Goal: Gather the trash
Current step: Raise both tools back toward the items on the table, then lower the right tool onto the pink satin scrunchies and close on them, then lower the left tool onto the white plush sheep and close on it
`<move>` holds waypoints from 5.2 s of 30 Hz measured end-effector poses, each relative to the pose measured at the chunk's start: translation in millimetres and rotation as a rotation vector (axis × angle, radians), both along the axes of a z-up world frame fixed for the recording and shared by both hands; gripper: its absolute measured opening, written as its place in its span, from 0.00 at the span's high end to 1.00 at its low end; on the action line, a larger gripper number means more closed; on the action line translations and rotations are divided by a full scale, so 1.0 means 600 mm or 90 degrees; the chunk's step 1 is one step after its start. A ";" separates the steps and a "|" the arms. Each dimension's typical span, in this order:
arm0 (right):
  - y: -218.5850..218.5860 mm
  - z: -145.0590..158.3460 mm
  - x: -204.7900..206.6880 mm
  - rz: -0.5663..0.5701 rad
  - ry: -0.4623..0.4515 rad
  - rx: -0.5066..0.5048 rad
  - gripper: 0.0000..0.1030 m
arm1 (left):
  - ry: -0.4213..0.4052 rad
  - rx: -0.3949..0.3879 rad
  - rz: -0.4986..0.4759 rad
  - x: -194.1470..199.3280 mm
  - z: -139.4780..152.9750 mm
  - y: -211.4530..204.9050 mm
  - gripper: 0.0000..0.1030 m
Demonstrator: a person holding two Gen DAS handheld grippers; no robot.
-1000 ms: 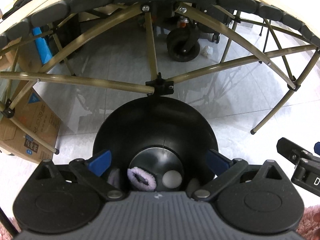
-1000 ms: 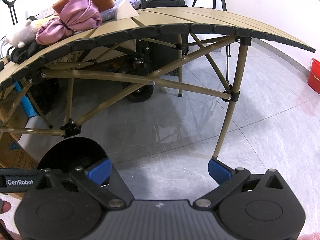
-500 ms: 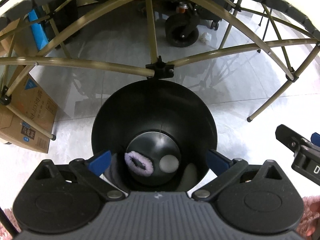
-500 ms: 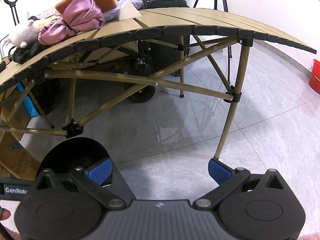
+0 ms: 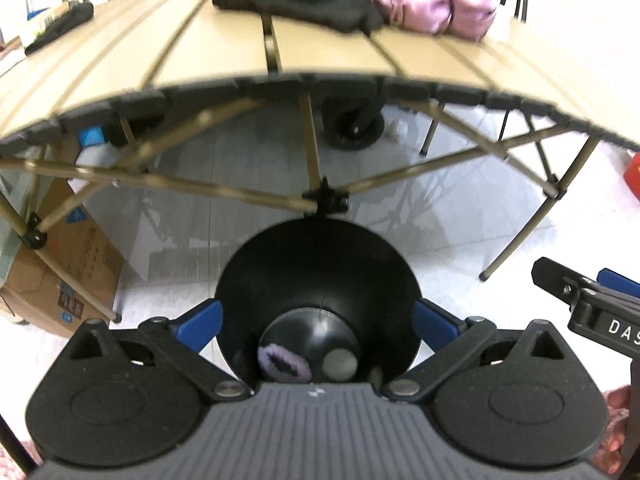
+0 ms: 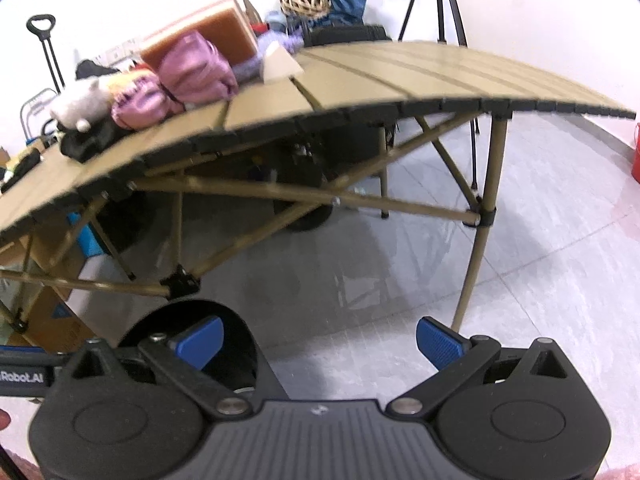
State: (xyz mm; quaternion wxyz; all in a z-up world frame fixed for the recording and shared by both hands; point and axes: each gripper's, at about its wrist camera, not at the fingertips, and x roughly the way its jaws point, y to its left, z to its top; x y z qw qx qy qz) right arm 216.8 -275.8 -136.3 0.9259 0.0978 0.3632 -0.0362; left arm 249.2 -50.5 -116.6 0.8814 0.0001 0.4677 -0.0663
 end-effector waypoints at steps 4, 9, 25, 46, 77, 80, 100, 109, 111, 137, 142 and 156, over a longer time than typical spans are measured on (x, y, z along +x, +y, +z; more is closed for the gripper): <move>0.007 0.020 -0.009 0.006 -0.035 0.006 0.00 | -0.042 -0.002 -0.004 -0.018 0.027 0.001 0.00; 0.015 0.058 -0.025 0.027 -0.111 0.018 0.00 | -0.092 -0.014 -0.003 -0.033 0.064 0.003 0.00; 0.054 0.177 0.013 0.080 -0.276 -0.018 0.00 | -0.227 -0.028 0.047 -0.012 0.167 0.038 0.00; 0.103 0.204 0.159 0.096 -0.272 -0.059 0.00 | -0.296 -0.034 0.130 0.097 0.230 0.076 0.00; 0.153 0.132 0.275 0.081 -0.158 -0.050 0.00 | -0.253 -0.056 0.176 0.147 0.189 0.119 0.00; 0.152 0.131 0.277 0.083 -0.158 -0.042 0.01 | -0.249 -0.056 0.175 0.146 0.185 0.122 0.00; 0.132 0.140 0.254 0.109 -0.170 0.005 0.53 | -0.249 -0.060 0.178 0.142 0.187 0.124 0.00; 0.120 0.154 0.235 0.110 -0.195 0.008 0.60 | -0.252 -0.063 0.176 0.144 0.189 0.120 0.00; 0.113 0.159 0.230 0.104 -0.204 0.009 0.60 | -0.254 -0.062 0.172 0.145 0.190 0.116 0.00; -0.082 0.186 0.162 -0.053 -0.256 0.006 0.60 | -0.301 -0.013 0.109 0.155 0.183 0.017 0.00; -0.105 0.175 0.157 -0.068 -0.248 0.005 0.60 | -0.315 0.012 0.103 0.164 0.183 0.005 0.00; -0.091 0.164 0.174 -0.061 -0.235 0.001 0.60 | -0.283 0.015 0.063 0.230 0.167 -0.010 0.00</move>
